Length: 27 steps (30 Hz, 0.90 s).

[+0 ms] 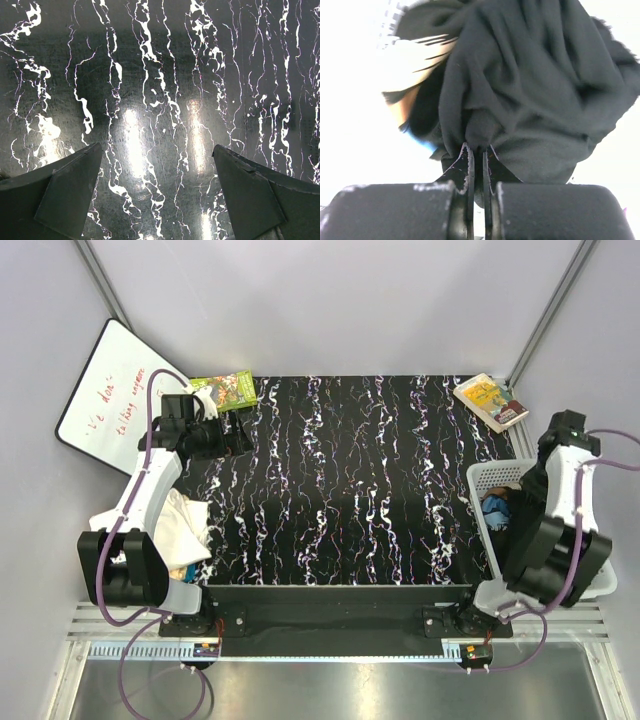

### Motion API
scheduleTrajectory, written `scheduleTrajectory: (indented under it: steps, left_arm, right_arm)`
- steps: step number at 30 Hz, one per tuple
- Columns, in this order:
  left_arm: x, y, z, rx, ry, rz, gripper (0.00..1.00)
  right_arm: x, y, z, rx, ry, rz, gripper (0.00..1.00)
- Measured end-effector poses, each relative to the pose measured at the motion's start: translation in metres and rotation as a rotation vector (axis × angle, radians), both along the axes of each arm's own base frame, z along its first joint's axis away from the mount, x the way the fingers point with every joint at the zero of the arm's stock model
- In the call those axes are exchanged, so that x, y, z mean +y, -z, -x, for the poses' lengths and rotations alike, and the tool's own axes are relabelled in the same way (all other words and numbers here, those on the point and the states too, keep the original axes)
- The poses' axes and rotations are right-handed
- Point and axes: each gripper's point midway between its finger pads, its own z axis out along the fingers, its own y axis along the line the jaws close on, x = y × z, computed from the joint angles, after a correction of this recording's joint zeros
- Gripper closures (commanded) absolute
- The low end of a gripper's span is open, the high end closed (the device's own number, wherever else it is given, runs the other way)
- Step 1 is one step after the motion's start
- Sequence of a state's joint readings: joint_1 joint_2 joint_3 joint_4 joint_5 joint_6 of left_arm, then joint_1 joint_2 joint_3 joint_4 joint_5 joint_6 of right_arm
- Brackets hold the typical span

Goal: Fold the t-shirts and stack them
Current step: Grab crumpled tshirt from bin with the right arm

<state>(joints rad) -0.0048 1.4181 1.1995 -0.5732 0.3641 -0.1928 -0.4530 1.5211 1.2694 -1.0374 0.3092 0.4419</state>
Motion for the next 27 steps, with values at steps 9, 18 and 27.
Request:
scheduleTrajectory:
  steps: [9,18,27]
  left_arm:
    - [-0.006,0.001,0.001,0.015,0.012,0.032,0.01]
    - [-0.011,0.006,0.001,0.039,0.021,0.062,0.01]
    - [-0.013,0.002,-0.002,0.038,0.019,0.077,0.01]
  right_arm:
    - [0.005,-0.098,-0.007,-0.248,-0.005,0.098,1.0]
    - [0.008,-0.212,-0.033,-0.546,-0.045,0.193,1.0]
    - [0.059,-0.321,-0.093,-0.872,-0.319,0.184,1.0]
